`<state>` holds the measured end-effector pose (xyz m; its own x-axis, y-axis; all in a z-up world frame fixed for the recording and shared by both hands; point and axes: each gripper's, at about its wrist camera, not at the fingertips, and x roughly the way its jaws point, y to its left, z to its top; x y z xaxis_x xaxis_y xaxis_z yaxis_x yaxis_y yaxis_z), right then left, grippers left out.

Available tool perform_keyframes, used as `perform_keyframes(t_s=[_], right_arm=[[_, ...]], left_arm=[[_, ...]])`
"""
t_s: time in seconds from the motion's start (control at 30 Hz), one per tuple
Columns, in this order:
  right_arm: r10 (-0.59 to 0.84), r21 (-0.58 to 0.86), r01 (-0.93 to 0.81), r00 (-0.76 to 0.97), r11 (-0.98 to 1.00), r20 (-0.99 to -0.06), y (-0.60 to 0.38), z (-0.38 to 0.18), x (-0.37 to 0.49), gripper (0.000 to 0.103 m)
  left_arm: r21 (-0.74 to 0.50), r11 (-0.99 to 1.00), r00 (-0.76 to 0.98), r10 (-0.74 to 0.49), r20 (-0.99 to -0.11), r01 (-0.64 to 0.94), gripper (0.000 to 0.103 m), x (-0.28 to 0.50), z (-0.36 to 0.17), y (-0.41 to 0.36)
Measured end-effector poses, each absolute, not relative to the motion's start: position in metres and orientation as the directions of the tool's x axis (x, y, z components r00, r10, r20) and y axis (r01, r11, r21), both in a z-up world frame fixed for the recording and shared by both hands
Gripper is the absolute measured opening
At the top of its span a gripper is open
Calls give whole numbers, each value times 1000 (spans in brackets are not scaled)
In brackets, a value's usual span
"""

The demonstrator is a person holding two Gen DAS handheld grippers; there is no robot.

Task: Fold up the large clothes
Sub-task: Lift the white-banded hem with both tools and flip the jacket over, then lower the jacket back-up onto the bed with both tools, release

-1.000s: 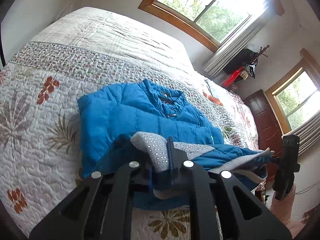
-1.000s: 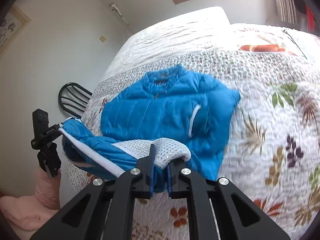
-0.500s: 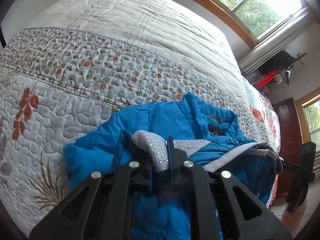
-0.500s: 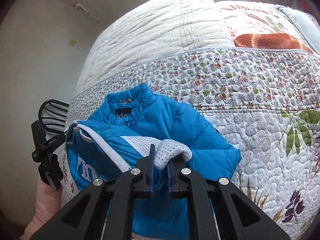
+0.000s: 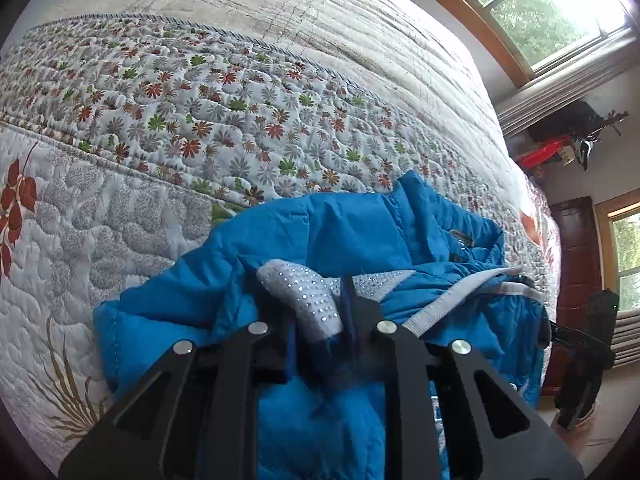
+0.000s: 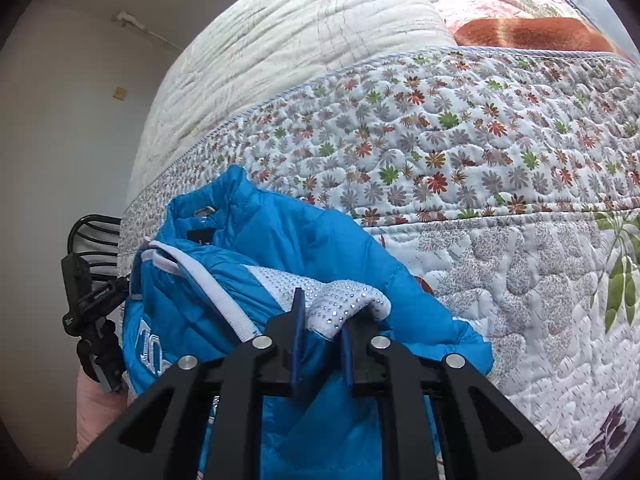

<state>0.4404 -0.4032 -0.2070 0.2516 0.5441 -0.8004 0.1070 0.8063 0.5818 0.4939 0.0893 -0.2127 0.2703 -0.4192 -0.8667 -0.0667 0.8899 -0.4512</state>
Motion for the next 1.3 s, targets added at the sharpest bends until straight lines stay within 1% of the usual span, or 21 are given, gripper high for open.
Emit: perform_keyframes(t_s=[0.03,0.13,0.17,0.2,0.23,0.33,0.47,0.5,0.57,0.6,0.63,0.67,0.7,0.73,0.77,0.87,0.93,1.0,1.1,1.27,1.3], right_arm=[[562,601,101,262,793,-785,-405,-202,436,27],[585,630,78,298,772,-754,-413,-187,422,46],[560,607,71,314,791,-767,-414,-181,415,65],[533,579,57,327,813,-780,-414,-175,410,71],[524,566,37,332,824,-784,-413,-171,404,71],[498,526,2,321,851,-806,-408,-168,388,71],[435,456,7,285,890,-854,-399,-187,380,71],[445,464,4,275,886,-853,-396,-191,378,69],[441,455,-9,260,891,-859,-386,-199,379,49],[416,427,-16,257,904,-872,-381,-200,380,35],[400,408,-24,255,913,-880,-376,-200,381,29],[405,413,-25,261,910,-876,-374,-197,381,18],[420,430,-25,272,902,-866,-374,-192,382,12],[437,449,-26,291,893,-851,-376,-186,383,10],[442,458,-26,311,889,-841,-379,-178,381,9],[425,457,11,349,890,-835,-390,-171,387,7],[452,494,48,335,868,-827,-397,-183,395,7],[450,492,77,305,867,-840,-397,-202,402,7],[465,509,106,282,854,-839,-395,-227,406,8],[453,496,122,266,859,-851,-392,-233,407,9],[436,479,118,268,870,-859,-387,-230,409,12]], left_arm=[[-476,877,274,-443,-854,-65,24,491,-207,94],[-541,839,294,-502,-813,-62,33,478,-190,111],[-543,837,310,-501,-808,-63,45,474,-184,117],[-530,846,335,-483,-809,-61,53,468,-177,122],[-516,855,367,-464,-806,-52,59,460,-168,128],[-441,897,389,-399,-830,-20,60,442,-160,134],[-283,958,340,-278,-898,36,62,420,-183,120],[-269,962,333,-271,-903,54,62,414,-189,115],[-237,969,353,-247,-902,73,59,408,-192,105],[-222,972,367,-234,-900,75,57,405,-192,101],[-208,975,375,-221,-900,74,45,404,-191,96],[-195,978,381,-207,-901,70,28,403,-189,93],[-197,978,394,-208,-895,69,22,402,-185,90],[-212,975,416,-220,-882,66,14,400,-178,89],[-224,973,440,-229,-868,64,12,399,-170,90],[-238,971,528,-215,-822,26,11,396,-152,102],[-266,964,517,-220,-827,-15,11,401,-160,113],[-264,963,468,-212,-858,-47,12,411,-184,116],[-211,977,439,-172,-882,-41,17,416,-210,108],[-144,989,403,-119,-908,-33,22,425,-218,97],[-147,988,391,-121,-912,-37,22,427,-216,98]])
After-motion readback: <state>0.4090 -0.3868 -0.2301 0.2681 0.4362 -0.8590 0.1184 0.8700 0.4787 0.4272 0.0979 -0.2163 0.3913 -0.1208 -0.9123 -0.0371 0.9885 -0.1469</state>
